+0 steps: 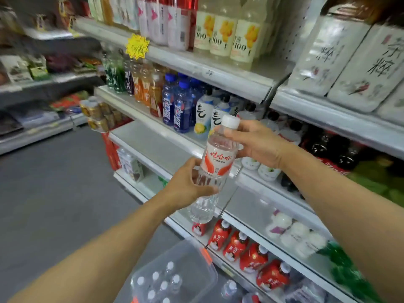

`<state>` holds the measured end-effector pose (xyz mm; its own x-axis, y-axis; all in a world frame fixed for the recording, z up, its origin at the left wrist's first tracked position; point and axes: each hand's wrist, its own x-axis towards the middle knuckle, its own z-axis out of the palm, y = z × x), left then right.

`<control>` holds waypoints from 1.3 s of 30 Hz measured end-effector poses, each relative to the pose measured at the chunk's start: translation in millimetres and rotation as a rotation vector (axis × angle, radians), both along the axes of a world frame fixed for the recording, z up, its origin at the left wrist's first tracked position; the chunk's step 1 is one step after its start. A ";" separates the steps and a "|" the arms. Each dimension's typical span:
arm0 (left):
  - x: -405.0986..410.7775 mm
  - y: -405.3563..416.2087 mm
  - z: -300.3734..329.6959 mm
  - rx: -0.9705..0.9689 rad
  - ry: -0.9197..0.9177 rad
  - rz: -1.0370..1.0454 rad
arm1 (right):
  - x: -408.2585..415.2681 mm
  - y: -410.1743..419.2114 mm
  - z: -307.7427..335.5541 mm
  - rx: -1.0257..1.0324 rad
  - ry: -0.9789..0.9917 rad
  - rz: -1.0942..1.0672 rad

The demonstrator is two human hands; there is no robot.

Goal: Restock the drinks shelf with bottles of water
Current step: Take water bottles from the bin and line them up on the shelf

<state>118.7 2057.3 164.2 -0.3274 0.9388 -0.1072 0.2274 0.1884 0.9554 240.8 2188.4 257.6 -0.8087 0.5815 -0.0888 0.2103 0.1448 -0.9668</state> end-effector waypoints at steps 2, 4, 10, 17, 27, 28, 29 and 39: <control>6.1 -0.2 22.9 0.044 0.002 -0.019 | 8.1 -5.5 23.4 0.034 0.010 -0.028; 14.6 1.4 46.5 0.083 0.005 -0.045 | 19.5 -10.5 46.7 0.083 0.021 -0.075; 55.2 19.8 115.5 0.204 0.052 -0.131 | 76.2 -16.9 114.8 0.240 0.022 -0.229; 126.0 43.3 190.1 0.311 0.044 -0.212 | 188.1 -39.4 182.0 0.626 -0.085 -0.549; 263.9 74.3 289.3 0.435 0.029 -0.418 | 357.7 -56.7 228.8 1.019 -0.399 -0.934; 279.4 77.1 297.9 0.449 0.028 -0.428 | 372.9 -55.9 231.3 1.027 -0.427 -0.955; 294.7 79.5 306.2 0.462 0.027 -0.438 | 387.7 -54.9 233.7 1.031 -0.449 -0.975; 426.6 128.1 381.6 0.563 0.002 -0.475 | 517.0 -10.5 263.0 1.135 -0.625 -0.993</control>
<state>545.3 2185.4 545.8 0.1281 0.8921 0.4334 0.1641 -0.4500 0.8778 757.8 2177.9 520.6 -0.1028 0.8138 0.5720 0.9456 0.2584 -0.1978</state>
